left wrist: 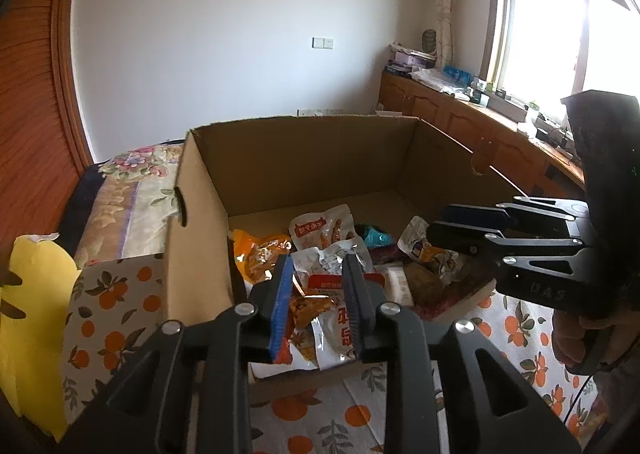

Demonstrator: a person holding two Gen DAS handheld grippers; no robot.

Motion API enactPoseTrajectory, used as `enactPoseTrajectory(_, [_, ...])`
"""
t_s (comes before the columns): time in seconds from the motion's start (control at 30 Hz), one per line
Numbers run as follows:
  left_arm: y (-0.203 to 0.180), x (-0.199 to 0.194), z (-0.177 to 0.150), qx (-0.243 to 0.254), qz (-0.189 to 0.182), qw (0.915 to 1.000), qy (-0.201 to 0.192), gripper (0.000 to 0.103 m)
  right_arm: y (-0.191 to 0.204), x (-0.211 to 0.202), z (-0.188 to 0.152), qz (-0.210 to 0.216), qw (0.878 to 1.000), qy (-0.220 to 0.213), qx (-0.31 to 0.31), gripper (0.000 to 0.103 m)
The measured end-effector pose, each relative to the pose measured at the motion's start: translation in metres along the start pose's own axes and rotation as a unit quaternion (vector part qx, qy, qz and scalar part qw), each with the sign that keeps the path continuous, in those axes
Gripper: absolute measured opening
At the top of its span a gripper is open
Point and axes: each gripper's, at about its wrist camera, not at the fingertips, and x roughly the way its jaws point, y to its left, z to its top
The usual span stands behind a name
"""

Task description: Organize snacks

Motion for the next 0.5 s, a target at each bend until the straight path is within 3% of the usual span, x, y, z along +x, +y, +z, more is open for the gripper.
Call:
enactPoseTrajectory(0.17, [-0.004,-0.017,-0.002,0.009,0.015,0.9998,-0.005,0.024,0.009,-0.017,-0.003,-0.004,1.0,-0.01,-0.004,0.03])
enactPoseTrajectory(0.5, [-0.04,-0.084,-0.011,0.018,0.025,0.9989,-0.034,0.027,0.025,-0.1,-0.024,-0.018,0.999,-0.048,0.002,0.03])
